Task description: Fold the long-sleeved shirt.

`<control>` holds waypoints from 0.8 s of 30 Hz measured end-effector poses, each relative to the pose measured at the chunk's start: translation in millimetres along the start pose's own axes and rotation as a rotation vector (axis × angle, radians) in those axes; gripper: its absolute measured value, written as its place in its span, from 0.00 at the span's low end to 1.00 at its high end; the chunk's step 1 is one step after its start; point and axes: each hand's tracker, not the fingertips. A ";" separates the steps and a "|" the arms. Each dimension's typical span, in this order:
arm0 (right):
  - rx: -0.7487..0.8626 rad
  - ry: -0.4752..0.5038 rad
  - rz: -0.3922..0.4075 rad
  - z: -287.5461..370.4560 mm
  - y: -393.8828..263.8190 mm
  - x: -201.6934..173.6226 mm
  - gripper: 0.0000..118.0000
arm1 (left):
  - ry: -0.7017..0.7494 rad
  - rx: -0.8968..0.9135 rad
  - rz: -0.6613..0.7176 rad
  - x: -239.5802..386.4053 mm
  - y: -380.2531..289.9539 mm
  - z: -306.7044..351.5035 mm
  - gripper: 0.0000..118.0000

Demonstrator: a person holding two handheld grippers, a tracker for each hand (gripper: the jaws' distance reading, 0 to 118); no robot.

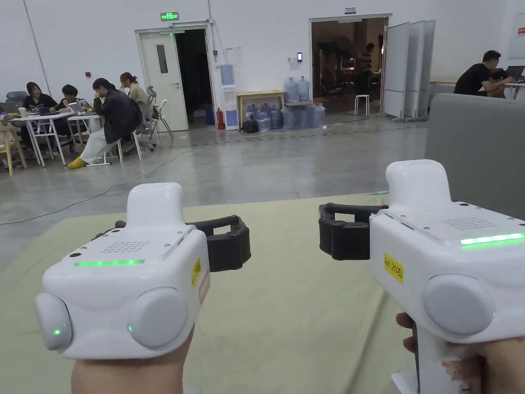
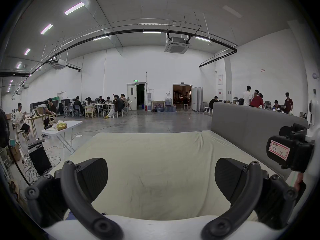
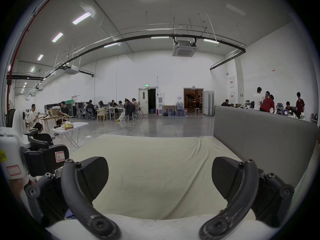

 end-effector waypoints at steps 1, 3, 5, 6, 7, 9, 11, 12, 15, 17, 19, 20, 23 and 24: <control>0.000 -0.001 0.000 0.0 0.0 -0.1 1.00 | 0.000 -0.001 0.000 -0.2 0.0 -0.1 1.00; 0.003 -0.005 0.000 0.4 -0.2 0.0 1.00 | -0.001 -0.001 0.001 -0.7 -0.2 0.0 1.00; 0.006 -0.010 -0.001 0.7 0.1 -0.1 1.00 | -0.001 -0.002 0.003 -1.2 -0.5 -0.3 1.00; 0.005 -0.010 0.000 0.9 0.2 -0.1 1.00 | 0.000 -0.002 0.005 -1.5 -0.6 -0.5 1.00; 0.005 -0.007 0.000 1.0 0.4 -0.2 1.00 | 0.000 -0.002 0.006 -1.8 -0.8 -0.4 1.00; 0.005 -0.004 0.000 1.2 0.6 -0.6 1.00 | -0.003 -0.005 0.007 -2.2 -0.5 -1.1 1.00; 0.006 -0.005 0.004 1.7 0.4 -1.6 1.00 | -0.002 -0.006 0.006 -2.3 -0.1 -1.3 1.00; 0.006 -0.006 0.005 1.6 0.2 -2.1 1.00 | -0.002 -0.005 0.005 -2.5 0.0 -0.9 1.00; 0.002 -0.001 0.004 1.5 -0.6 -2.9 1.00 | -0.003 -0.002 0.003 -2.3 1.0 0.1 1.00; -0.002 -0.001 0.003 1.2 -1.2 -3.4 1.00 | -0.002 0.001 0.001 -2.1 1.5 0.7 1.00; -0.001 -0.001 0.004 1.1 -1.9 -3.7 1.00 | 0.000 0.002 -0.001 -2.1 1.9 0.7 1.00; -0.001 -0.001 0.004 1.1 -2.0 -3.8 1.00 | 0.000 0.003 -0.001 -2.2 1.9 0.6 1.00; -0.002 0.003 0.003 1.1 -2.1 -3.7 1.00 | 0.001 0.001 -0.001 -2.4 1.7 0.0 1.00; -0.003 0.004 0.002 1.0 -2.1 -3.6 1.00 | 0.001 0.001 -0.001 -2.5 1.6 0.2 1.00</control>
